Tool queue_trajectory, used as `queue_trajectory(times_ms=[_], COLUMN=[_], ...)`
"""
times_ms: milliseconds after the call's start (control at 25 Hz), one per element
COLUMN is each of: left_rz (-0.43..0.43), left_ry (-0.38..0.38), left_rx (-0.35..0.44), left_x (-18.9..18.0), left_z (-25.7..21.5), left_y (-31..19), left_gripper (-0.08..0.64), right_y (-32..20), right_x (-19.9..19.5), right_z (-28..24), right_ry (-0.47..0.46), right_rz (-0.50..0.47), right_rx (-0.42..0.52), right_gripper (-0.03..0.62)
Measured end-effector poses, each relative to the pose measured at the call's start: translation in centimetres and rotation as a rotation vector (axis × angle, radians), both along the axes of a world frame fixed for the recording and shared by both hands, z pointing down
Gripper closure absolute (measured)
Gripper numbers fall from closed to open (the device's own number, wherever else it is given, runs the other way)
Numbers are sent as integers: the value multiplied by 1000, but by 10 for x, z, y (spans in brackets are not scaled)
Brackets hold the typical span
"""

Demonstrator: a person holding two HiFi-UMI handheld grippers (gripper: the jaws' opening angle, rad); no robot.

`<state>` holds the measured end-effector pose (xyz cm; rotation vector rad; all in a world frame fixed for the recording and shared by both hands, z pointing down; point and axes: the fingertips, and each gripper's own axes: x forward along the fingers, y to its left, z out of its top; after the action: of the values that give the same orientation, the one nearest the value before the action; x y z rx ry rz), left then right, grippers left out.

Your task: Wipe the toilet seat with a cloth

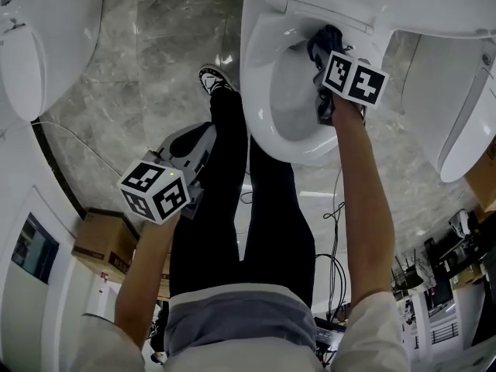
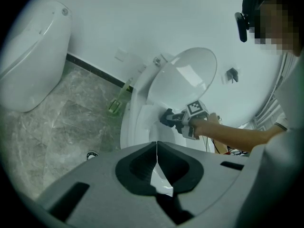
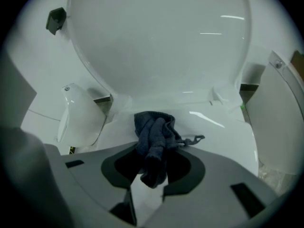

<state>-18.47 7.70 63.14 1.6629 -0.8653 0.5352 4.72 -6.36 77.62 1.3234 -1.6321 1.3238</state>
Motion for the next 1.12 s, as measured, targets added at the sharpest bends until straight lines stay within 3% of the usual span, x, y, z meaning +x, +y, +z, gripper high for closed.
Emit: queue_trajectory(times_ms=[240,480,1120], left_rz=[-11,-33,18], left_ry=[-8,-17,71], left_rx=[41,74,256], left_x=[-4,-2,74], left_z=[-18,-39,-166], left_y=[3,4,-18], left_gripper=[546,548,546], right_y=[-2,11,61], right_x=[-25,-20,7], right_z=[-34,-73,-231], right_ry=[-101,-112,-200], right_rz=[-43,-79,-144], right_rx=[70,110,232], right_gripper=[477,477,479])
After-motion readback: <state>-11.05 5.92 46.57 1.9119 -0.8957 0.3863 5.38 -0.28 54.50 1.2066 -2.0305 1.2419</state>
